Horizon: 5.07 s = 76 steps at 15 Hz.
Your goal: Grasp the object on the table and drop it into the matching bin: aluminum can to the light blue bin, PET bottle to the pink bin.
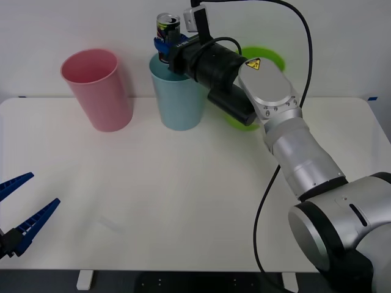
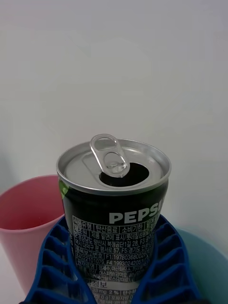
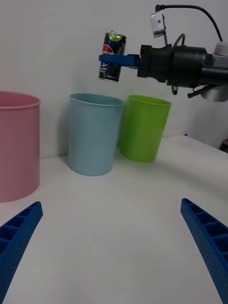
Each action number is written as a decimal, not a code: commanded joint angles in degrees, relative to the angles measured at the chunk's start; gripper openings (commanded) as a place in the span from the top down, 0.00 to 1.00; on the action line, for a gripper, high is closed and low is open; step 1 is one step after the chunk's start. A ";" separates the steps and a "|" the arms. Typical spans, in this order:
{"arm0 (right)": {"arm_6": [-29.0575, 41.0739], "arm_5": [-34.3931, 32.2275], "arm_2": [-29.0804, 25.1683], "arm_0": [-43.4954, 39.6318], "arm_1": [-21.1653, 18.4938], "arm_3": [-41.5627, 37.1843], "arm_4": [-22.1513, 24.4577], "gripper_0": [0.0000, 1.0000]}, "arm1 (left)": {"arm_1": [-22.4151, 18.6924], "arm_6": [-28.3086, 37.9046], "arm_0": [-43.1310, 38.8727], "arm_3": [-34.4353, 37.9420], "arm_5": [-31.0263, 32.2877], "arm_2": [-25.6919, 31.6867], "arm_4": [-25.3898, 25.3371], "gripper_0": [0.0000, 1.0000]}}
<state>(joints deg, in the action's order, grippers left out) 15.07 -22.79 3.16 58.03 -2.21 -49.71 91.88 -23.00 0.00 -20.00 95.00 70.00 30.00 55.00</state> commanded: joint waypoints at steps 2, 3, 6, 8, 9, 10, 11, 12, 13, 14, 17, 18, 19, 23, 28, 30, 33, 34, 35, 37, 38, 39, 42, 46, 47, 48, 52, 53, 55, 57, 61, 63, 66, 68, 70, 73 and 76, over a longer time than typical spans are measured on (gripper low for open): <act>-0.30 5.83 0.18 0.85 1.34 1.02 -0.04 1.00 | 0.00 0.00 0.00 0.00 0.00 0.00 0.00 0.00; -0.48 7.85 0.53 0.77 1.51 1.11 0.05 1.00 | 0.00 0.00 0.00 0.00 0.00 0.00 0.00 0.00; -0.74 10.75 0.97 0.85 1.86 1.11 -0.04 1.00 | 0.00 0.00 0.00 0.00 0.00 0.00 0.00 0.00; -0.74 10.84 1.15 0.85 1.86 1.11 -0.04 1.00 | 0.00 0.00 0.00 0.00 0.00 0.00 0.00 0.00; -0.74 10.84 1.15 0.85 1.86 1.11 0.05 1.00 | 0.00 0.00 0.00 0.00 0.00 0.00 0.00 0.00; -0.74 10.84 1.15 0.85 1.86 1.11 0.05 1.00 | 0.00 0.00 0.00 0.00 0.00 0.00 0.00 0.00; -0.74 10.84 1.15 0.77 1.86 1.11 0.05 0.92 | 0.00 0.00 0.00 0.00 0.00 0.00 0.00 0.00; -0.74 10.84 1.15 0.85 1.86 1.11 0.05 0.72 | 0.00 0.00 0.00 0.00 0.00 0.00 0.00 0.00; -1.09 10.84 1.15 0.85 1.86 1.11 0.05 0.33 | 0.00 0.00 0.00 0.00 0.00 0.00 0.00 0.00; -1.36 10.84 1.15 0.77 1.95 1.11 0.05 0.00 | 0.00 0.00 0.00 0.00 0.00 0.00 0.00 0.00; -2.06 10.84 1.32 0.77 1.86 1.11 0.05 0.00 | 0.00 0.00 0.00 0.00 0.00 0.00 0.00 0.00; -2.06 10.84 1.41 0.85 1.86 1.11 0.05 0.00 | 0.00 0.00 0.00 0.00 0.00 0.00 0.00 0.00; -2.15 10.75 1.59 0.77 1.86 1.11 0.05 0.00 | 0.00 0.00 0.00 0.00 0.00 0.00 0.00 0.00; -2.24 6.88 2.02 0.68 0.72 1.11 -2.94 0.00 | 0.00 0.00 0.00 0.00 0.00 0.00 0.00 0.00; -2.68 6.36 6.51 -2.84 -2.80 -3.99 -7.86 0.00 | 0.00 0.00 0.00 0.00 0.00 0.00 0.00 0.00; -2.41 6.27 8.26 -7.41 -4.55 -9.88 -7.77 0.00 | 0.00 0.00 0.00 0.00 0.00 0.00 0.00 0.00; -1.97 6.18 12.04 -12.94 -9.21 -17.96 -10.50 0.00 | 0.00 0.00 0.00 0.00 0.00 0.00 0.00 0.00; -1.97 6.18 12.92 -14.61 -10.71 -20.42 -11.29 0.00 | 0.00 0.00 0.00 0.00 0.00 0.00 0.00 0.00; -1.80 5.74 13.71 -17.08 -12.99 -23.76 -12.08 0.00 | 0.00 0.00 0.00 0.00 0.00 0.00 0.00 0.00; -1.71 3.55 13.89 -20.50 -15.98 -27.89 -12.87 0.00 | 0.00 0.00 0.00 0.00 0.00 0.00 0.00 0.00; -1.71 1.96 13.89 -22.79 -17.91 -30.27 -13.66 0.00 | 0.00 0.00 0.00 0.00 0.00 0.00 0.00 0.00; -1.88 1.44 13.89 -24.55 -19.67 -32.11 -14.63 0.00 | 0.00 0.00 0.00 0.00 0.00 0.00 0.00 0.00; -2.32 0.03 13.89 -30.35 -25.21 -38.26 -18.06 0.00 | 0.00 0.00 0.00 0.00 0.00 0.00 0.00 0.00; -4.43 -2.78 12.66 -38.43 -32.15 -44.68 -23.94 0.00 | 0.00 0.00 0.00 0.00 0.00 0.00 0.00 0.00; -5.14 -5.77 10.55 -40.89 -33.21 -45.82 -24.65 0.00 | 0.00 0.00 0.00 0.00 0.00 0.00 0.00 0.00; -5.66 -8.67 8.62 -42.56 -33.47 -46.17 -24.91 0.00 | 0.00 0.00 0.00 0.00 0.00 0.00 0.00 0.00; -8.13 -21.06 0.18 -49.51 -33.38 -46.53 -25.09 0.00 | 0.00 0.00 0.00 0.00 0.00 0.00 0.00 0.00; -8.65 -23.70 -1.75 -51.26 -33.29 -46.53 -25.18 0.00 | 0.00 0.00 0.00 0.00 0.00 0.00 0.00 0.00; -10.15 -30.12 -6.41 -55.22 -32.59 -46.53 -25.61 0.00 | 0.00 0.00 0.00 0.00 0.00 0.00 0.00 0.00; -13.22 -35.65 -10.63 -58.12 -31.71 -46.61 -25.70 0.00 | 0.00 0.00 0.00 0.00 0.00 0.00 0.00 0.00; -14.37 -44.27 -16.70 -63.04 -30.83 -46.53 -27.37 0.00 | 0.00 0.00 0.00 0.00 0.00 0.00 0.00 0.00; -14.98 -49.28 -20.39 -65.24 -29.69 -46.61 -27.37 0.00 | 0.00 0.00 0.00 0.00 0.00 0.00 0.00 0.00; -15.07 -51.39 -23.11 -68.05 -28.37 -46.61 -28.25 0.00 | 0.00 0.00 0.00 0.00 0.00 0.00 0.00 0.00; -14.80 -51.30 -25.05 -69.37 -26.70 -46.70 -28.25 0.00 | 0.00 0.00 0.00 0.00 0.00 0.00 0.00 0.00; -15.16 -50.77 -25.84 -69.90 -25.73 -46.79 -28.16 0.00 | 0.00 0.00 0.00 0.00 0.00 0.00 0.00 0.00; -15.42 -50.60 -25.92 -71.39 -25.65 -47.23 -28.16 0.00 | 0.00 0.00 0.00 0.00 0.00 0.00 0.00 0.00; -15.51 -50.60 -26.10 -72.53 -25.65 -47.49 -28.16 0.00 | 0.00 0.00 0.00 0.00 0.00 0.00 0.00 0.00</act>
<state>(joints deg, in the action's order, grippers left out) -0.43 -73.41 -22.94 -14.49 -27.86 -97.21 63.70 -23.00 0.00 -20.00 95.00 70.00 30.00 55.00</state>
